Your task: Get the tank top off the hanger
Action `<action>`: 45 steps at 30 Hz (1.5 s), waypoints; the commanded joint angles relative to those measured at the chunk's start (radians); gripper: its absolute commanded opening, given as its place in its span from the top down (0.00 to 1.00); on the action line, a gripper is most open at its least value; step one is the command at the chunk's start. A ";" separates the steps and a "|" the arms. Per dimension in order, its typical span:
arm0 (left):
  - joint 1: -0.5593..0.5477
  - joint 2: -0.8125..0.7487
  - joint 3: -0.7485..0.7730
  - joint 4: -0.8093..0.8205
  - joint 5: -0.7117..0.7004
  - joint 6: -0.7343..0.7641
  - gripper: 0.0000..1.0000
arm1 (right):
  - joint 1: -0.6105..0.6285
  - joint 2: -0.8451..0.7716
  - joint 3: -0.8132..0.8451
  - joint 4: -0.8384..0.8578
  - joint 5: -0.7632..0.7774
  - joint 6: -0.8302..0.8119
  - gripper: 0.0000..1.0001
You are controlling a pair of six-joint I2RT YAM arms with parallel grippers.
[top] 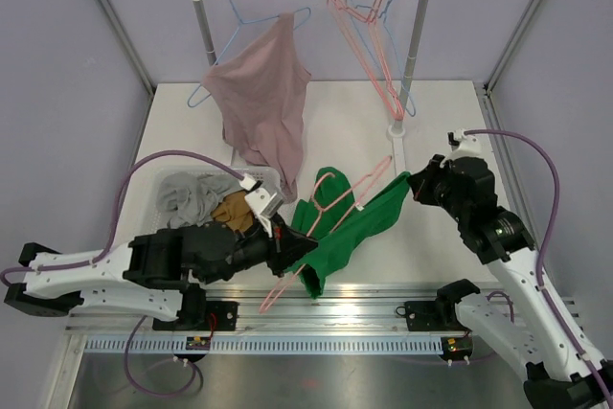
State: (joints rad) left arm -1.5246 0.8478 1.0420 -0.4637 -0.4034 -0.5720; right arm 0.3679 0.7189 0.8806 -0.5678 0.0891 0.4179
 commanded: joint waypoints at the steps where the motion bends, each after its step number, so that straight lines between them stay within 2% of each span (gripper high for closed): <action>1: -0.011 -0.136 -0.037 0.147 0.040 0.053 1.00 | -0.007 0.047 0.015 -0.009 0.118 0.012 1.00; 4: -0.011 -0.180 -0.097 0.316 0.032 0.125 1.00 | -0.007 -0.018 -0.037 0.054 -0.120 0.012 1.00; 5: -0.011 -0.178 -0.102 0.353 0.020 0.147 1.00 | -0.007 -0.047 -0.057 0.081 -0.284 0.022 1.00; 6: -0.012 -0.167 -0.105 0.393 0.011 0.205 1.00 | -0.007 -0.109 -0.077 0.151 -0.373 0.053 1.00; 7: -0.012 -0.153 -0.108 0.440 0.002 0.245 1.00 | -0.007 -0.136 -0.104 0.184 -0.459 0.068 1.00; 8: -0.012 -0.110 -0.100 0.527 -0.011 0.282 1.00 | -0.007 -0.157 -0.107 0.210 -0.623 0.082 1.00; 11: -0.016 -0.026 -0.059 0.677 -0.073 0.478 1.00 | -0.007 -0.203 -0.042 0.174 -0.826 0.098 1.00; 13: -0.016 0.061 -0.005 0.753 -0.164 0.640 1.00 | -0.007 -0.228 0.045 0.051 -0.900 0.068 1.00; 14: -0.014 0.088 0.010 0.852 -0.201 0.694 1.00 | -0.006 -0.236 0.079 0.004 -0.951 0.055 1.00; 15: -0.012 0.143 0.044 0.911 -0.248 0.803 1.00 | -0.007 -0.255 0.113 -0.095 -0.965 0.017 1.00; 16: -0.008 0.170 0.061 1.036 -0.349 0.857 1.00 | -0.007 -0.268 0.173 -0.145 -0.965 -0.002 1.00; 17: 0.001 0.197 0.096 1.066 -0.400 0.895 1.00 | -0.007 -0.279 0.204 -0.190 -0.918 -0.025 1.00; 18: 0.030 0.227 0.139 1.057 -0.438 0.914 1.00 | -0.006 -0.297 0.231 -0.280 -0.872 -0.060 1.00; 19: 0.044 0.272 0.247 0.962 -0.499 0.899 1.00 | -0.007 -0.305 0.273 -0.315 -0.824 -0.074 1.00; 21: 0.087 0.301 0.334 0.813 -0.526 0.766 1.00 | -0.007 -0.303 0.303 -0.383 -0.755 -0.099 1.00; 23: 0.104 0.306 0.397 0.617 -0.532 0.658 1.00 | -0.007 -0.294 0.301 -0.382 -0.796 -0.093 1.00; 26: 0.155 0.289 0.420 0.366 -0.502 0.381 1.00 | -0.007 -0.274 0.253 -0.304 -0.815 -0.067 1.00; 27: 0.205 0.283 0.421 0.308 -0.470 0.330 1.00 | -0.007 -0.268 0.217 -0.288 -0.815 -0.059 1.00; 29: 0.276 0.267 0.420 0.173 -0.317 0.243 1.00 | -0.006 -0.248 0.169 -0.253 -0.805 -0.041 1.00; 31: 0.377 0.261 0.412 0.114 -0.185 0.187 1.00 | -0.007 -0.219 0.089 -0.187 -0.805 -0.008 1.00; 33: 0.446 0.275 0.441 0.079 -0.111 0.181 1.00 | -0.006 -0.196 0.023 -0.144 -0.763 0.011 0.89; 34: 0.467 0.287 0.457 0.036 -0.051 0.176 1.00 | -0.007 -0.191 0.008 -0.139 -0.749 0.012 0.52; 36: 0.530 0.325 0.507 0.001 0.032 0.161 1.00 | -0.007 -0.179 -0.023 -0.144 -0.669 0.007 0.11; 37: 0.543 0.341 0.524 -0.028 0.091 0.159 1.00 | -0.006 -0.173 -0.028 -0.152 -0.628 0.001 0.01; 45: 0.670 0.533 0.745 -0.113 0.242 0.165 1.00 | -0.007 -0.213 -0.026 -0.165 -0.612 -0.002 0.01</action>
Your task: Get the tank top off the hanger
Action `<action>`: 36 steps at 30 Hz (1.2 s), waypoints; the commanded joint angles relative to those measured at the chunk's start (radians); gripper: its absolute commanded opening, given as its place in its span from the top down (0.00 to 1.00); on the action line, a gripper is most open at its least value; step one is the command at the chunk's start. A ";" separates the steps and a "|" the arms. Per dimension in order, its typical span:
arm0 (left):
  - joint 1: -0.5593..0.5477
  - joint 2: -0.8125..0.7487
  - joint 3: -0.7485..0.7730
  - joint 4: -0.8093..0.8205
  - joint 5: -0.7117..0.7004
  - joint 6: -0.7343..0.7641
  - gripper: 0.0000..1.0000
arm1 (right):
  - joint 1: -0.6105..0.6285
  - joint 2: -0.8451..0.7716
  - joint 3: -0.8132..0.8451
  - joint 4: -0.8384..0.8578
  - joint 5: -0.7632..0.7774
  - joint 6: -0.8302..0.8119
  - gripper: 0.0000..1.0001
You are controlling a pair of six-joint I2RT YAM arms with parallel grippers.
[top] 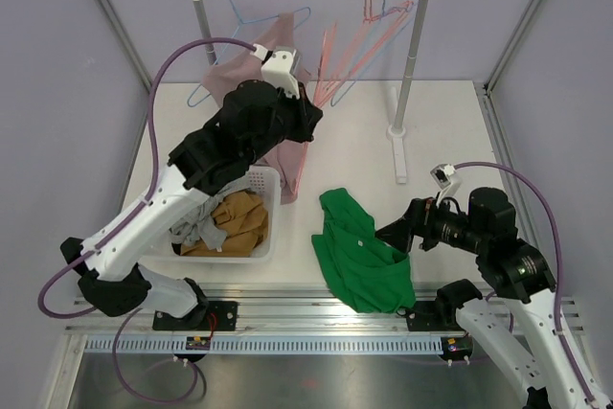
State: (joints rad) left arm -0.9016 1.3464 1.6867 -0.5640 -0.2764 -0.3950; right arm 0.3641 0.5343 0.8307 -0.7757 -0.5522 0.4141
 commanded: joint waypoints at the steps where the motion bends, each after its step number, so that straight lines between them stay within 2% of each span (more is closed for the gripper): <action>1: 0.056 0.081 0.160 -0.020 0.120 -0.005 1.00 | -0.002 -0.037 0.025 0.041 0.026 0.005 0.01; 4: 0.108 0.175 0.289 -0.068 0.167 0.013 1.00 | -0.004 -0.069 0.034 0.029 0.020 0.006 0.00; 9: 0.213 0.417 0.597 -0.117 0.264 0.042 1.00 | -0.004 -0.115 0.048 0.009 0.009 0.008 0.01; 13: 0.280 0.574 0.800 -0.145 0.431 0.059 1.00 | -0.004 -0.119 0.061 -0.008 0.000 -0.009 0.00; 15: 0.300 0.603 0.812 -0.128 0.453 0.068 1.00 | -0.004 -0.117 0.062 -0.014 0.000 -0.018 0.00; 20: 0.305 0.603 0.731 0.021 0.485 0.154 1.00 | -0.004 -0.114 0.039 0.016 -0.009 -0.014 0.01; 23: 0.308 0.649 0.777 0.053 0.462 0.176 1.00 | -0.002 -0.112 0.021 0.039 -0.015 0.002 0.01; 25: 0.319 0.686 0.818 0.058 0.451 0.170 1.00 | -0.004 -0.112 0.013 0.053 -0.023 0.011 0.00; 31: 0.360 0.717 0.804 0.122 0.419 0.131 1.00 | -0.004 -0.119 -0.008 0.085 -0.043 0.040 0.01; 36: 0.383 0.763 0.823 0.180 0.445 0.116 1.00 | -0.002 -0.129 -0.008 0.084 -0.045 0.052 0.00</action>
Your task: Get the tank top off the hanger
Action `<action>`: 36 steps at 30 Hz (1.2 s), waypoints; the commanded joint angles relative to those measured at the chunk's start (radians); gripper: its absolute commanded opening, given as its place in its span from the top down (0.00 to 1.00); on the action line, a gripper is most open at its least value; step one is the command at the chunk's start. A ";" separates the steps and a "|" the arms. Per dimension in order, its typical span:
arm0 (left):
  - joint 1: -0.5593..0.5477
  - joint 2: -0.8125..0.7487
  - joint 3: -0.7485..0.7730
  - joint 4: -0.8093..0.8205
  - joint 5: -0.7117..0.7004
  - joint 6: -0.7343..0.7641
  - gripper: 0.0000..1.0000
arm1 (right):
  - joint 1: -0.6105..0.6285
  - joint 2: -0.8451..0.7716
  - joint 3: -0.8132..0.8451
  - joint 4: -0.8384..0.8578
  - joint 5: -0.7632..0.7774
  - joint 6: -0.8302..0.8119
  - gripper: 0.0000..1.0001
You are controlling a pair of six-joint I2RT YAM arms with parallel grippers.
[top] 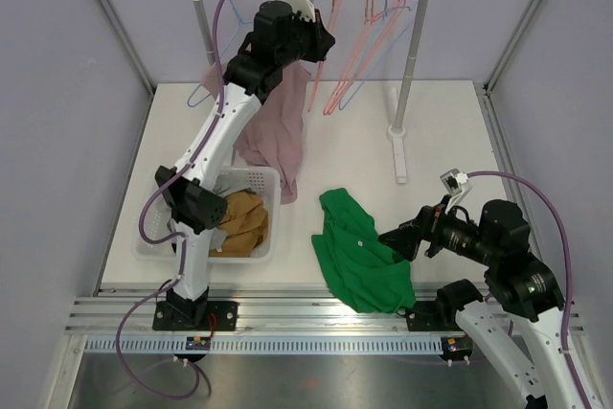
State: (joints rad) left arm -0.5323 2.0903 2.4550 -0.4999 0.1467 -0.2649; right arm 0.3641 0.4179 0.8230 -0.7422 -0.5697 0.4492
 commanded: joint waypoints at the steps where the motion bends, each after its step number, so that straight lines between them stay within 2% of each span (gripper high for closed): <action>1: 0.014 0.025 0.062 0.123 0.025 -0.014 1.00 | -0.004 -0.024 -0.002 0.049 -0.021 0.025 0.01; 14: 0.023 0.106 0.116 0.165 -0.009 -0.069 1.00 | -0.002 -0.077 -0.009 0.024 -0.013 0.049 0.01; 25: 0.022 0.117 0.111 0.127 0.011 -0.125 0.98 | -0.002 -0.076 -0.015 0.017 -0.001 0.036 0.00; 36: -0.044 0.119 0.081 0.149 -0.052 -0.152 0.98 | -0.004 -0.074 -0.061 0.058 -0.012 0.072 0.01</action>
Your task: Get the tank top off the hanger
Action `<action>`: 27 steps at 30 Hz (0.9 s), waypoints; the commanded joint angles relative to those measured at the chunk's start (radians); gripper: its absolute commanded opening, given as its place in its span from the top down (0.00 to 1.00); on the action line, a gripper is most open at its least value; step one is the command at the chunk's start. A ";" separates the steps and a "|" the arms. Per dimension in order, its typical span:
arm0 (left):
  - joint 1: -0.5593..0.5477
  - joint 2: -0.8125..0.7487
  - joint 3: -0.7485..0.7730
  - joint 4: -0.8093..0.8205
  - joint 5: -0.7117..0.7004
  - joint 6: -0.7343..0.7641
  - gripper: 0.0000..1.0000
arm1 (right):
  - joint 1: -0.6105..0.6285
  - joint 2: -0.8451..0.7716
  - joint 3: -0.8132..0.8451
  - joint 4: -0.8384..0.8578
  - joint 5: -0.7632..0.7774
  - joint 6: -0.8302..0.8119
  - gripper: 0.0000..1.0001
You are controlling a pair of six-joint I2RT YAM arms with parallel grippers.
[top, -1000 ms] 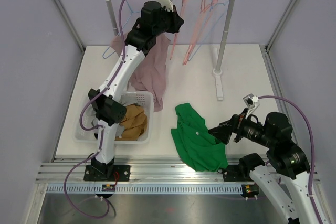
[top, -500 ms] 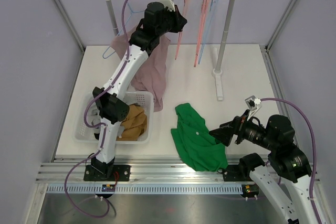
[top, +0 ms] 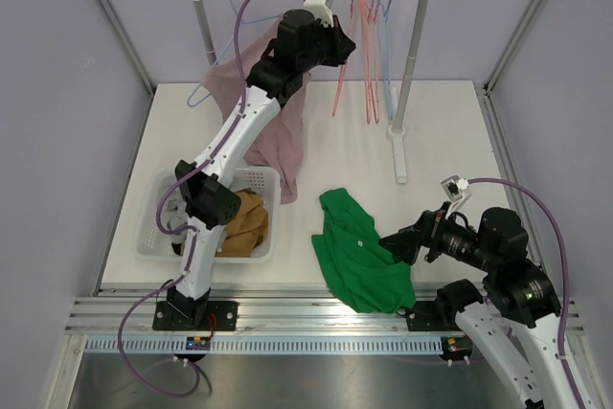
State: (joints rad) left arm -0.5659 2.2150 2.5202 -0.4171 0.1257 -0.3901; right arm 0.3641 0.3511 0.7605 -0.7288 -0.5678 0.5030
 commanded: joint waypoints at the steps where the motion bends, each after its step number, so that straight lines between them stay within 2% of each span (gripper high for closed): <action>1: -0.011 -0.003 0.015 0.066 -0.031 -0.032 0.98 | -0.002 -0.011 0.005 0.040 -0.012 0.017 0.01; 7: -0.035 0.008 0.002 0.087 -0.018 -0.044 0.89 | -0.004 -0.020 0.016 0.012 0.008 0.006 0.01; 11: -0.045 0.002 0.005 0.089 -0.018 -0.043 0.75 | -0.004 -0.015 0.013 0.008 0.016 0.002 0.00; 12: -0.045 -0.001 0.005 0.087 -0.023 -0.038 0.62 | -0.004 -0.015 0.011 0.005 0.022 0.002 0.01; 13: -0.045 -0.006 0.003 0.074 -0.032 -0.033 0.54 | -0.004 -0.014 0.010 0.003 0.025 0.000 0.00; 17: -0.045 -0.081 -0.056 0.049 -0.070 -0.004 0.35 | -0.004 0.002 -0.012 0.019 0.051 -0.007 0.00; 18: -0.045 -0.134 -0.116 0.051 -0.078 0.006 0.27 | -0.004 0.029 -0.016 0.023 0.058 -0.001 0.00; 19: -0.045 -0.170 -0.150 0.054 -0.093 0.010 0.11 | -0.004 0.046 -0.016 0.025 0.059 0.000 0.01; 20: -0.045 -0.202 -0.182 0.057 -0.101 0.014 0.01 | -0.004 0.063 -0.016 0.034 0.062 0.002 0.01; 21: -0.045 -0.271 -0.245 0.058 -0.110 0.020 0.01 | -0.004 0.096 -0.023 0.038 0.071 0.009 0.01; 27: -0.045 -0.471 -0.394 0.012 -0.169 0.040 0.01 | -0.002 0.242 -0.036 0.091 0.120 0.026 0.01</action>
State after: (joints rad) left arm -0.6098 1.9087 2.1426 -0.4458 0.0143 -0.3801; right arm 0.3641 0.5274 0.7254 -0.7021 -0.4885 0.5159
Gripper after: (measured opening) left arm 0.987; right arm 0.993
